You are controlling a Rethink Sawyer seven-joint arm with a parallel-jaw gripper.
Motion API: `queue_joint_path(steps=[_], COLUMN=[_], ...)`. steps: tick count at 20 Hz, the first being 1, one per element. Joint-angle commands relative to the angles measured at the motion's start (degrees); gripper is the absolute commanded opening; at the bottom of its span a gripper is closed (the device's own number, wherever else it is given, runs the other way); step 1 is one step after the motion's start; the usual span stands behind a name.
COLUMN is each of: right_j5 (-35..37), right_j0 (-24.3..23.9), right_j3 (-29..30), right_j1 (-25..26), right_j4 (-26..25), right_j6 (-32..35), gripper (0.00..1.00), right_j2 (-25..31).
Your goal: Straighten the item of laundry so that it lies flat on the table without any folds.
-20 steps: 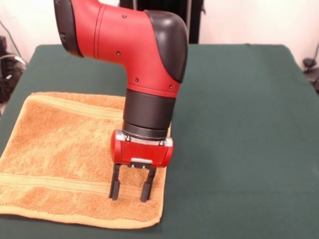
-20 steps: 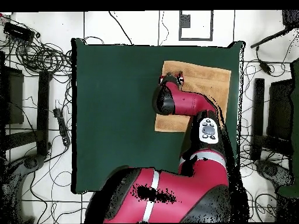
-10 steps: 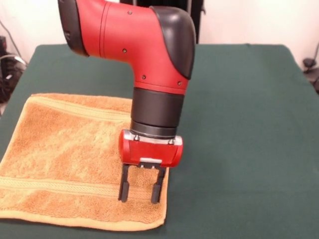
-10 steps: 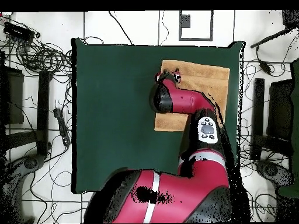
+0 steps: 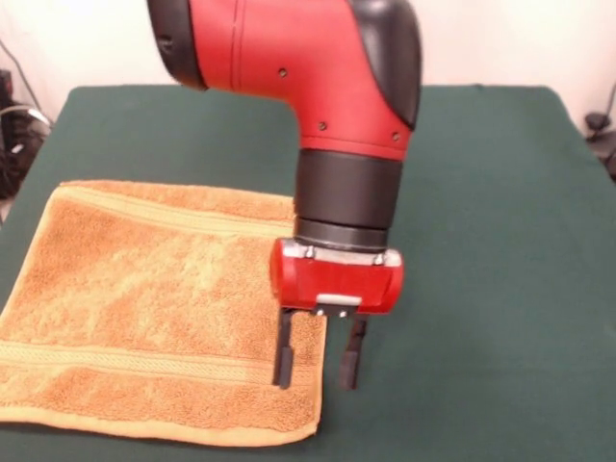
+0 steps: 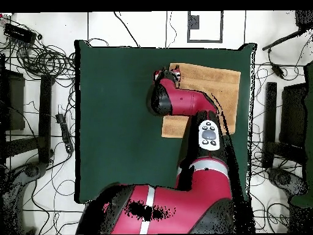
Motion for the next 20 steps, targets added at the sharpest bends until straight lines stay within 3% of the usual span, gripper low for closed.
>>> queue_joint_path(steps=[1,5,8,15,20], right_j5=[1.49,11.63,17.17,14.98,12.77], right_j0=[3.85,1.27,-0.22,-2.26,-1.29], right_j3=[10.44,18.99,25.40,36.23,40.36], right_j1=[-4.97,-15.06,-19.94,-25.82,-28.16], right_j4=[2.84,2.81,4.09,2.46,1.24], right_j6=[13.67,10.25,9.38,9.91,11.02], gripper=[1.00,1.00,1.00,1.00,1.00], right_j2=[3.18,4.86,5.61,5.88,3.49])
